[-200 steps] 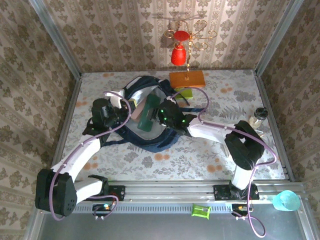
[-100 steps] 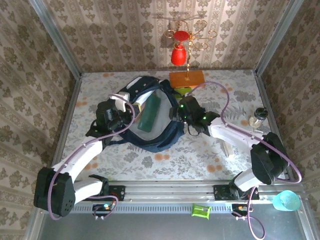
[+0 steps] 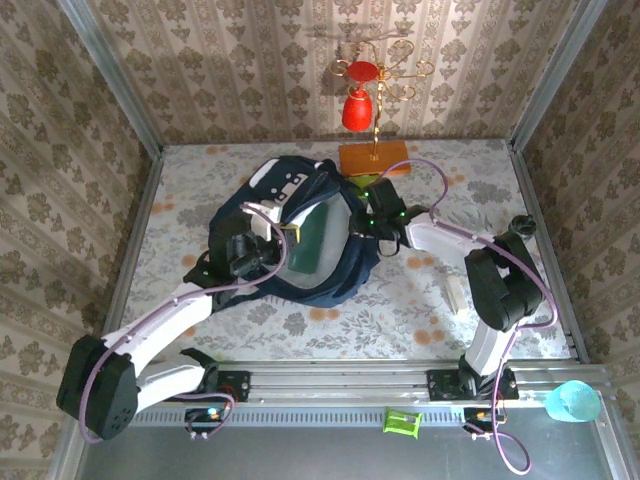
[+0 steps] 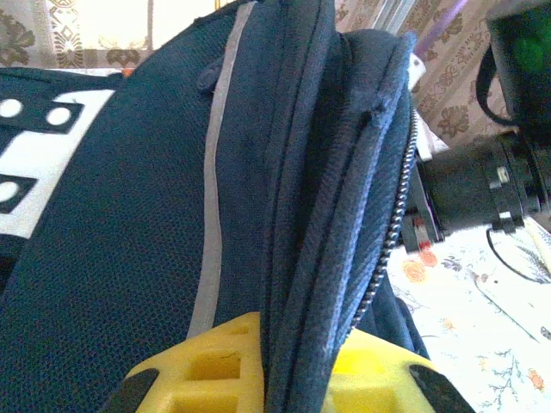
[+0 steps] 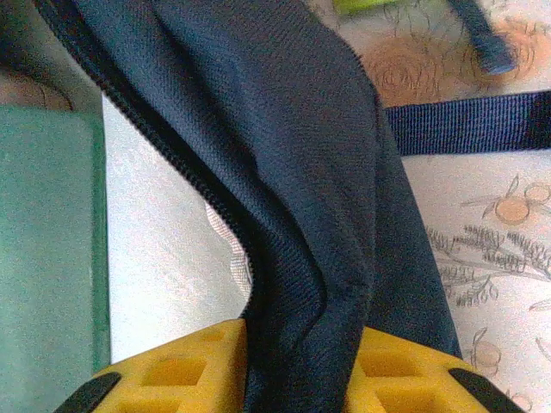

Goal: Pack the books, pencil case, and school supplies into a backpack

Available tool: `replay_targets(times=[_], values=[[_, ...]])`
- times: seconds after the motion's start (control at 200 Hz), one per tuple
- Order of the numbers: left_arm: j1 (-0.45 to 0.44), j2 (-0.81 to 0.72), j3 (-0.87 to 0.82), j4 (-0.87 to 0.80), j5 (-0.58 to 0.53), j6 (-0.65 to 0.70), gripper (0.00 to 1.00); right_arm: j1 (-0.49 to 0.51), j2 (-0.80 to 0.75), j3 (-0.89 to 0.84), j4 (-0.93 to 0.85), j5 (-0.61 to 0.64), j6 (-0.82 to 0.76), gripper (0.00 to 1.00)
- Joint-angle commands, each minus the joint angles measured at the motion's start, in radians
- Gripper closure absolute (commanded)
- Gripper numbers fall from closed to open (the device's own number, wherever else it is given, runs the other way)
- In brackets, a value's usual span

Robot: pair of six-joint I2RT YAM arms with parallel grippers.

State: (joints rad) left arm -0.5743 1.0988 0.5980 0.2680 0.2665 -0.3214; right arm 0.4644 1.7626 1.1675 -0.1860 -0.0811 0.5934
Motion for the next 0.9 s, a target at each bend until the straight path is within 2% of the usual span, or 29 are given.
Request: replay_targets(times=[0.0,0.115,0.25,0.295,0.365,0.435,0.545,0.63,0.705,0.8,0.895], values=[[-0.047,0.045,0.036,0.059,0.054,0.006,0.98,-0.023,0.023,0.054,0.010,-0.125,-0.052,0.73],[-0.076,0.130,0.038,0.106,0.079,0.035,0.92,-0.043,0.037,0.075,-0.033,-0.151,-0.079,0.73],[-0.082,0.181,0.021,0.184,0.147,0.005,0.80,-0.081,0.040,0.069,-0.023,-0.188,-0.071,0.73],[-0.081,0.180,0.018,0.186,0.165,0.004,0.72,-0.089,0.047,0.073,-0.013,-0.207,-0.064,0.73],[-0.081,0.153,0.010,0.158,0.171,0.020,0.54,-0.095,0.059,0.097,-0.027,-0.214,-0.061,0.73],[-0.072,0.097,-0.003,0.101,0.151,0.027,0.36,-0.098,0.052,0.121,-0.075,-0.163,-0.075,0.72],[-0.037,-0.028,-0.041,-0.033,0.094,0.032,0.21,-0.123,0.015,0.114,-0.152,-0.056,-0.092,0.70],[0.039,-0.132,-0.082,-0.142,0.031,-0.035,0.14,-0.140,-0.039,0.056,-0.150,-0.050,-0.084,0.69],[0.182,-0.180,-0.102,-0.251,0.002,-0.160,0.12,-0.139,-0.101,0.006,-0.156,-0.009,-0.082,0.68],[0.348,-0.175,-0.114,-0.298,0.069,-0.296,0.14,-0.132,-0.185,-0.070,-0.131,0.011,-0.064,0.67],[0.406,-0.120,-0.106,-0.284,0.123,-0.337,0.14,-0.092,-0.265,-0.134,-0.068,-0.031,-0.051,0.66]])
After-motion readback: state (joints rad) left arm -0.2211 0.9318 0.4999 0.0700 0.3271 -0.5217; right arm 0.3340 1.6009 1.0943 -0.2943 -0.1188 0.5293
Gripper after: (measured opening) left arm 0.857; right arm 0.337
